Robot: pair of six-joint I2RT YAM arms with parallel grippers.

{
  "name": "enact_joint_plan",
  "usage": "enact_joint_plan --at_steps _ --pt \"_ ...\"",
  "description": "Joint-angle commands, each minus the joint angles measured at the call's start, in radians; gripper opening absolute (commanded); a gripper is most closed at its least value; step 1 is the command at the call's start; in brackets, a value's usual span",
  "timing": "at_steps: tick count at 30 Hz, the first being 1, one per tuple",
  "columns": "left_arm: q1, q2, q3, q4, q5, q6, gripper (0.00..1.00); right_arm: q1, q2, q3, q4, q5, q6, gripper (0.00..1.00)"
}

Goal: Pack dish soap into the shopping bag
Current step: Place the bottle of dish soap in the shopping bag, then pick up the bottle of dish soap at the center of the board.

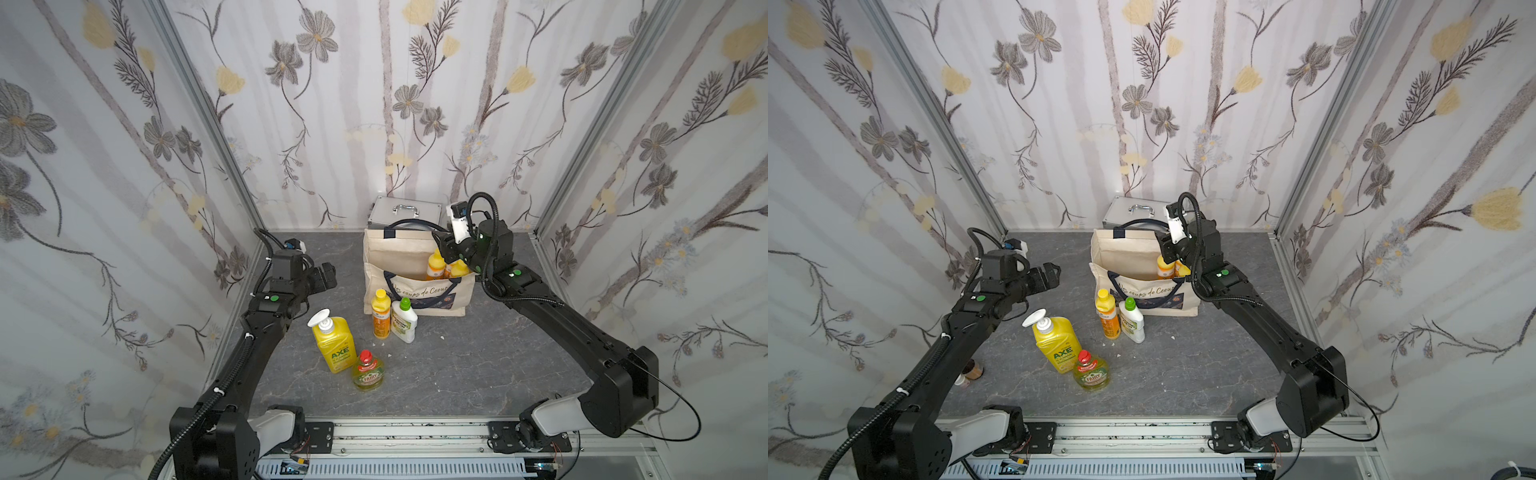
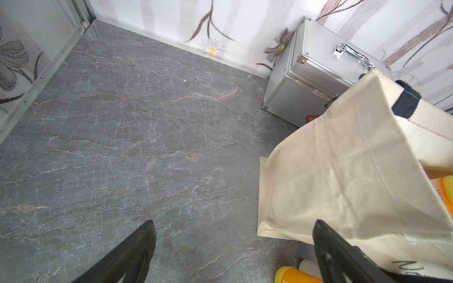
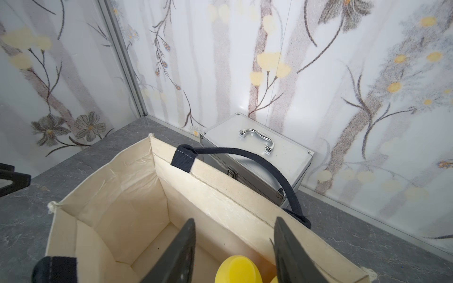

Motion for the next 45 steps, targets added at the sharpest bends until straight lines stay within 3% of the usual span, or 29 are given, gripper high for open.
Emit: enact_joint_plan --at_steps 1,18,30,36,45 --pt "0.001 -0.004 0.000 0.021 -0.012 -0.003 1.00 0.026 -0.058 -0.018 -0.036 0.000 -0.012 0.49" --pt "0.002 0.020 0.023 0.023 -0.002 -0.003 1.00 0.286 -0.371 -0.332 -0.055 0.019 0.100 0.59" --pt "0.004 0.027 0.034 0.031 0.011 -0.003 1.00 0.424 -0.361 -0.505 0.055 -0.012 0.193 0.57" --pt "0.004 -0.008 0.002 0.051 0.002 -0.006 1.00 0.428 -0.314 -0.604 0.135 0.026 0.206 0.58" --pt "0.004 -0.015 0.003 0.047 0.015 -0.009 1.00 0.425 -0.226 -0.599 0.191 0.087 0.202 0.60"
